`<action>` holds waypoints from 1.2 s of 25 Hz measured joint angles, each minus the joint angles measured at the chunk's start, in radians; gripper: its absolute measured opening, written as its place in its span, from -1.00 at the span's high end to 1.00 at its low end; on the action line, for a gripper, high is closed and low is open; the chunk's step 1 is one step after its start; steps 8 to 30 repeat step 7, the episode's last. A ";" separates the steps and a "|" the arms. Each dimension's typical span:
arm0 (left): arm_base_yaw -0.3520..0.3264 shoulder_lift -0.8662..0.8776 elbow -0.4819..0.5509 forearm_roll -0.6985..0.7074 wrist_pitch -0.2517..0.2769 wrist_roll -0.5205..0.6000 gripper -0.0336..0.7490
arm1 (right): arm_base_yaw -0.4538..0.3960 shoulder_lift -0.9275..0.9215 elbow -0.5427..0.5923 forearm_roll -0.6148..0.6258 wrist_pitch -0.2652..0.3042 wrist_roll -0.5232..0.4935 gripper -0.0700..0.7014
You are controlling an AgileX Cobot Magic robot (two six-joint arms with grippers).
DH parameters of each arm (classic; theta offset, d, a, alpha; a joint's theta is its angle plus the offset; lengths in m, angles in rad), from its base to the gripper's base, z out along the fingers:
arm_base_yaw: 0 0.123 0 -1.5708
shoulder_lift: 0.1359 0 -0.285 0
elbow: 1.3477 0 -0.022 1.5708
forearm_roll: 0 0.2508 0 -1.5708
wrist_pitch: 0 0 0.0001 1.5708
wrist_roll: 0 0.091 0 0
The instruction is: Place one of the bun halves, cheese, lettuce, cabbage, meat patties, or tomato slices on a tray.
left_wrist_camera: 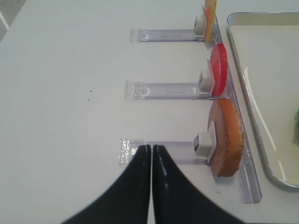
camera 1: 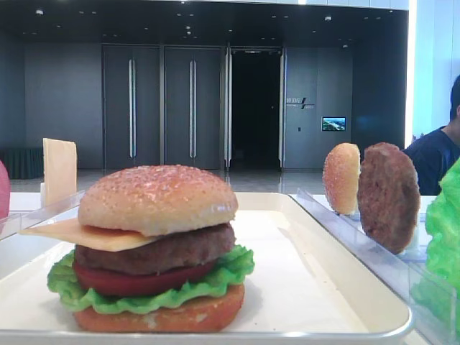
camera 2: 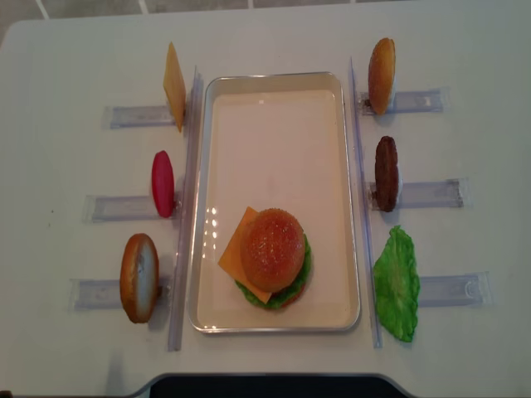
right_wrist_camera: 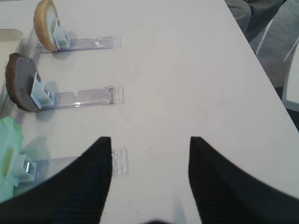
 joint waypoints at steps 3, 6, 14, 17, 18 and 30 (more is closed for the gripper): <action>0.000 0.000 0.000 0.000 0.000 0.000 0.91 | 0.000 0.000 0.000 0.000 0.000 -0.002 -0.18; 0.000 0.000 0.000 0.000 0.000 0.000 0.91 | 0.000 0.000 0.000 0.000 0.000 -0.002 -0.18; 0.000 0.000 0.000 0.000 0.000 0.000 0.91 | 0.000 0.000 0.000 0.000 0.000 -0.002 -0.18; 0.000 0.000 0.000 0.000 0.000 0.000 0.91 | 0.000 0.000 0.000 0.000 0.000 -0.002 -0.18; 0.000 0.000 0.000 0.000 0.000 0.000 0.91 | 0.000 0.000 0.000 0.000 0.000 -0.002 -0.18; 0.000 0.000 0.000 0.000 0.000 0.000 0.91 | 0.000 0.000 0.000 0.000 0.000 -0.002 -0.18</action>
